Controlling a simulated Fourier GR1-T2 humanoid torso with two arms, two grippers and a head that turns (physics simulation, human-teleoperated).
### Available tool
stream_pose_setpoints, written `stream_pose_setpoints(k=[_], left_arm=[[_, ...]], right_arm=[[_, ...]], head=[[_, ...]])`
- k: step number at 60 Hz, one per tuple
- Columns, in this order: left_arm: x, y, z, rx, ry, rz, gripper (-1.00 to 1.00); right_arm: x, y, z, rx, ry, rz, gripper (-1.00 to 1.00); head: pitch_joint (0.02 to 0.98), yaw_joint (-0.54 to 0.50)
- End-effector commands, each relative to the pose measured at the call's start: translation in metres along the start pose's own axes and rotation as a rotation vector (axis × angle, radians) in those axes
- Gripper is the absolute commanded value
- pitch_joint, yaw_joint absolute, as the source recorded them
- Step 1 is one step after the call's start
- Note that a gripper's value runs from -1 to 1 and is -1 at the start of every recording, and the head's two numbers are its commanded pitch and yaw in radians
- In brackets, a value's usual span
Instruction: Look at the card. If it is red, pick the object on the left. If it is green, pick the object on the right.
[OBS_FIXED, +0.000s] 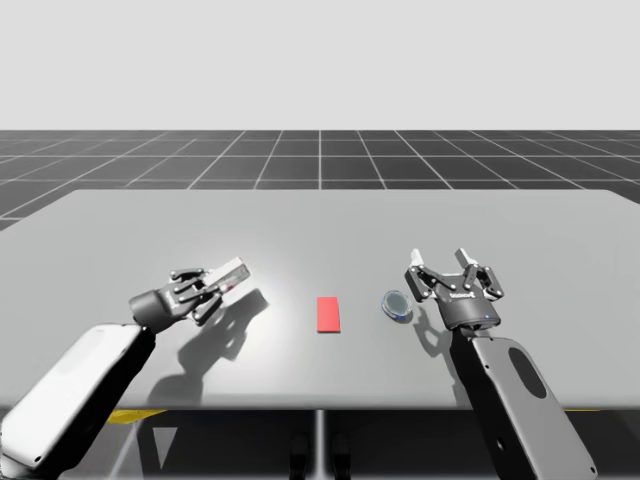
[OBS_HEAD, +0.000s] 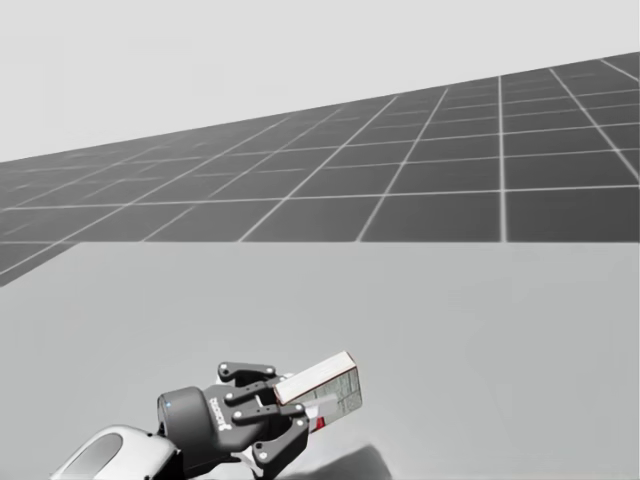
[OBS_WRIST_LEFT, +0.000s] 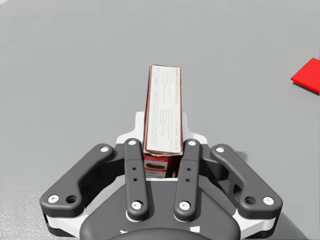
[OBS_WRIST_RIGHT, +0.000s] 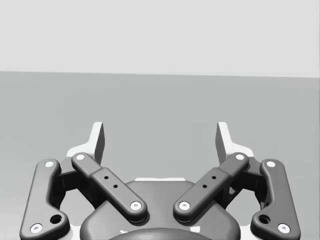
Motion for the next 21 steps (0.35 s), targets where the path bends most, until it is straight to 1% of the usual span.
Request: stream_pose_setpoints(k=[1,6,10,13,14,17,19,21], left_arm=[[0.052,0.001,-0.002,-0.042,-0.092,-0.062,1.00],[0.077,0.005,-0.002,-0.005,-0.141,-0.084,1.00],[0.097,0.009,-0.002,0.023,-0.188,-0.082,1.00],[0.108,0.011,-0.002,0.040,-0.212,-0.082,1.00],[0.119,0.012,-0.002,0.052,-0.238,-0.079,1.00],[0.133,0.014,-0.002,0.079,-0.267,-0.082,1.00],[0.140,0.014,-0.002,0.090,-0.283,-0.077,1.00],[0.154,0.014,-0.003,0.121,-0.318,-0.067,1.00]], right_arm=[[0.000,-0.001,0.000,-0.004,0.001,-0.005,-1.00],[0.000,-0.001,-0.001,-0.003,0.001,-0.003,-1.00],[0.000,-0.001,-0.001,-0.003,0.001,-0.002,-1.00],[0.000,-0.001,-0.001,-0.003,0.002,-0.003,-1.00],[0.000,-0.001,-0.001,-0.002,0.002,-0.003,-1.00],[0.000,-0.002,-0.001,-0.002,0.003,-0.004,-1.00],[0.000,-0.002,-0.001,-0.002,0.003,-0.004,-1.00],[0.000,-0.002,-0.001,-0.002,0.003,-0.005,-1.00]], head=[[0.445,0.37],[0.444,0.37],[0.442,0.37],[0.442,0.37],[0.442,0.37],[0.441,0.37],[0.441,0.37],[0.441,0.37]])
